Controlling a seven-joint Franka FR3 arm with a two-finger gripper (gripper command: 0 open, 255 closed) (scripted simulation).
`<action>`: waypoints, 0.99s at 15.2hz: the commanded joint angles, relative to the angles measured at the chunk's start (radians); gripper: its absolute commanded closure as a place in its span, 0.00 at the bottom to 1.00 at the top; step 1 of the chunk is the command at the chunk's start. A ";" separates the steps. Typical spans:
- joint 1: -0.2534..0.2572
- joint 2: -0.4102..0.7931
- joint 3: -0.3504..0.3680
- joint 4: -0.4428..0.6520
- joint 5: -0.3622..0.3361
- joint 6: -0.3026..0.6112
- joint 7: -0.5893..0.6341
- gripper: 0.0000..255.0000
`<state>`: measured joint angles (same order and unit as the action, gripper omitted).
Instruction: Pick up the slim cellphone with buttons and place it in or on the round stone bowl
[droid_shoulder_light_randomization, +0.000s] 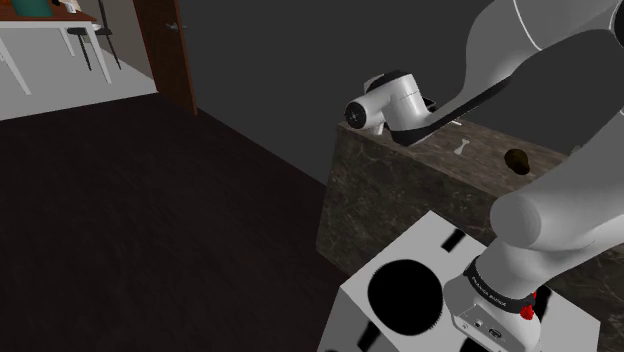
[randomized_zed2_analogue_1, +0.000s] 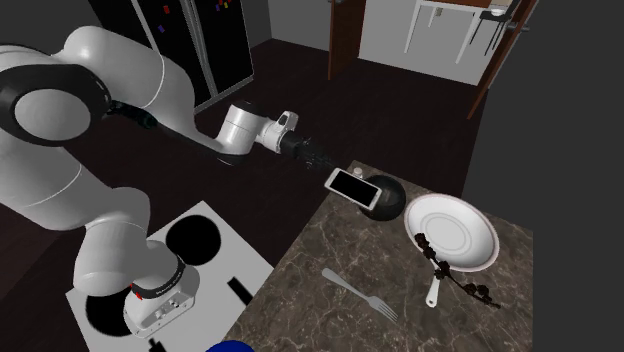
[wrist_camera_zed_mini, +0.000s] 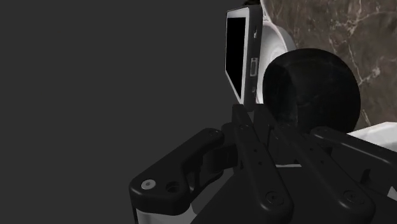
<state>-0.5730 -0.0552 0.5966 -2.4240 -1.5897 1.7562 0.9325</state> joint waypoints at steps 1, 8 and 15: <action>-0.011 0.075 -0.006 0.076 -0.039 -0.018 -0.016 1.00; -0.019 0.326 -0.047 0.361 -0.165 -0.051 -0.095 1.00; -0.004 0.395 -0.058 0.355 -0.199 -0.083 -0.032 1.00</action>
<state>-0.5792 0.3277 0.5408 -2.0705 -1.7827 1.6786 0.8918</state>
